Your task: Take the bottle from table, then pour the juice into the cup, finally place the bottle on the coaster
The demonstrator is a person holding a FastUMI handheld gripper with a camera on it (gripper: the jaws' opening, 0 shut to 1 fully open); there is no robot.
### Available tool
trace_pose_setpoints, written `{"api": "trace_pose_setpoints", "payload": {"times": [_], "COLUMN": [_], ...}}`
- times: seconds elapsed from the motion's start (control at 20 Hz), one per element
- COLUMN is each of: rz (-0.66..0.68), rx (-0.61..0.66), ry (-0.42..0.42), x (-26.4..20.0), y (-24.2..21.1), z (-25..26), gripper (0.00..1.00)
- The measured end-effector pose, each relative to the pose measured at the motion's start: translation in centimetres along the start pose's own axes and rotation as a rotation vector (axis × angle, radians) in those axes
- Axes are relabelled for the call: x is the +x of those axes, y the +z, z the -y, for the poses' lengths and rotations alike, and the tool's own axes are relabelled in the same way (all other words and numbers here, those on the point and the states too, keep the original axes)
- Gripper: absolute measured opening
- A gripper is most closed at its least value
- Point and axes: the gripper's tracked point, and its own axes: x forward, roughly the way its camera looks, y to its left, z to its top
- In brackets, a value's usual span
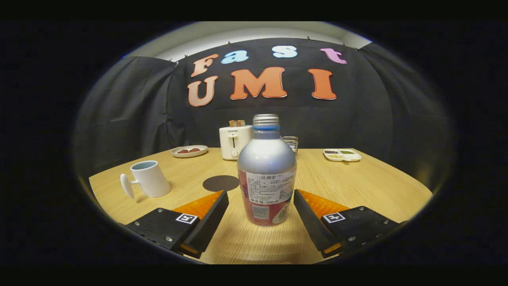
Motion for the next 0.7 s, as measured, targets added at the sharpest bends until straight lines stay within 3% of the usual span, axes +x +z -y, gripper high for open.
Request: {"api": "trace_pose_setpoints", "payload": {"times": [0.1, 0.25, 0.7], "rz": [-0.004, -0.012, 0.001], "rx": [0.023, 0.035, 0.050], "ry": [-0.004, -0.002, 0.038], "x": [0.0, 0.1, -0.2], "y": [0.1, -0.1, 1.6], "z": [0.1, 0.1, -1.5], "gripper": [0.96, 0.80, 0.76]}}
